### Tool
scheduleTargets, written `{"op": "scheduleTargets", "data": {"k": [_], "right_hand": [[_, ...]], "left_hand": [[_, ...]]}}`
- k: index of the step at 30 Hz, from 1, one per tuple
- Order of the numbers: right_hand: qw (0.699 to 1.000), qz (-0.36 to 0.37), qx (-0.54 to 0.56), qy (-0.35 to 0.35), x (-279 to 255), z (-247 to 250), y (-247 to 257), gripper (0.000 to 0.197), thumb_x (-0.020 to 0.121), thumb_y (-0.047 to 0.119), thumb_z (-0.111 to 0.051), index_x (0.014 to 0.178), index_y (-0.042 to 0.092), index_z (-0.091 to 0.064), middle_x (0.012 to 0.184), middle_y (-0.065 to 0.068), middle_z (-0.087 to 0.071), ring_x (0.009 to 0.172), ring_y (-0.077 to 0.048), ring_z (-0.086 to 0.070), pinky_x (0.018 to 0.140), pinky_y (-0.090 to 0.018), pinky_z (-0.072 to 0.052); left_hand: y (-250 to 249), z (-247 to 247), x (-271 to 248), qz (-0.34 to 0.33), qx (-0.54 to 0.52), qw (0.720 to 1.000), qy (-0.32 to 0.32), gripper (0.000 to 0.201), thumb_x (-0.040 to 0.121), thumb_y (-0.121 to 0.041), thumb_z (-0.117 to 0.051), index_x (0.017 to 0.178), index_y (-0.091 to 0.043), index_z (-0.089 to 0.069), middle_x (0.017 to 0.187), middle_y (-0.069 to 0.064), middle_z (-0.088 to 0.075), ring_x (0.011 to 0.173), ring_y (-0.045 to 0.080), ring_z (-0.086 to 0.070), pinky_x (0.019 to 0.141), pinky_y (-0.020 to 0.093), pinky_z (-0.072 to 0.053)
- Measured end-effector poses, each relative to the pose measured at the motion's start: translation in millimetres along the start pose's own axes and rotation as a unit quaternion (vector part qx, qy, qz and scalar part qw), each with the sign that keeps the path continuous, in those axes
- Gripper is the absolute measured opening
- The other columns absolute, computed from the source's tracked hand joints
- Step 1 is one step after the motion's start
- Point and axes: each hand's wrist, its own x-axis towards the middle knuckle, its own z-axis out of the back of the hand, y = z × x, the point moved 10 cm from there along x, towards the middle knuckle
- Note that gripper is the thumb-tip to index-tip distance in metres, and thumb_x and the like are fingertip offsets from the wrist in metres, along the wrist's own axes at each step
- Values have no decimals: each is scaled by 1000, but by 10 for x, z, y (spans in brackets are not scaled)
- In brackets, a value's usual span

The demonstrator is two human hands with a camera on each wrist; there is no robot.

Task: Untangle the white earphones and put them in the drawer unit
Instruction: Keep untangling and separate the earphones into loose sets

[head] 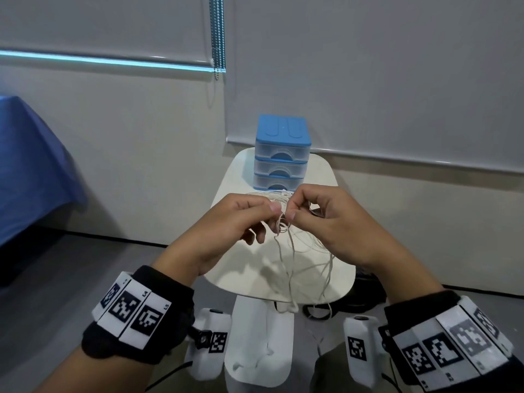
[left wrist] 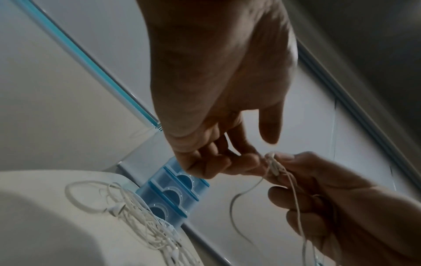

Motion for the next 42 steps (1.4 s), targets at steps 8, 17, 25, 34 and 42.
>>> {"op": "scheduleTargets", "data": {"k": [8, 17, 25, 34, 42], "right_hand": [[1000, -15, 11, -4, -4, 36, -24, 14, 99, 12, -62, 86, 7, -62, 76, -5, -46, 47, -4, -29, 46, -15, -27], [998, -41, 24, 31, 7, -114, -92, 22, 97, 5, -54, 77, 13, -51, 55, 18, -42, 49, -4, -31, 49, -19, -27], [994, 19, -103, -10, 32, 21, 25, 10, 78, 23, -56, 73, 16, -51, 61, 8, -43, 59, -9, -34, 57, -31, -34], [986, 79, -148, 26, -3, -121, 129, 12, 90, 21, -65, 80, 24, -60, 69, -3, -47, 66, -15, -42, 64, -37, -42], [997, 12, 33, -63, 76, 84, -19, 20, 90, 38, -74, 82, 19, -75, 78, -22, -56, 66, -14, -47, 66, -32, -39]], "left_hand": [[-11, -9, 24, -3, -25, 999, 19, 5, 92, -8, -73, 87, -8, -74, 76, 5, -66, 59, 11, -49, 56, 19, -41], [41, -106, 88, 57, -245, 967, 25, 16, 98, -12, -52, 84, -14, -59, 81, -1, -53, 60, 11, -39, 53, 23, -30], [81, -47, 146, 50, -236, 970, -21, 20, 100, -9, -52, 83, -12, -60, 83, 3, -55, 60, 11, -42, 51, 23, -30], [47, 5, 204, 27, -194, 979, -61, 14, 102, -14, -59, 88, -11, -60, 79, -2, -61, 58, 7, -42, 49, 18, -36], [-135, -33, 189, -18, -86, 995, -40, 11, 105, -17, -57, 94, -13, -58, 73, 2, -56, 58, 10, -45, 53, 21, -34]]}}
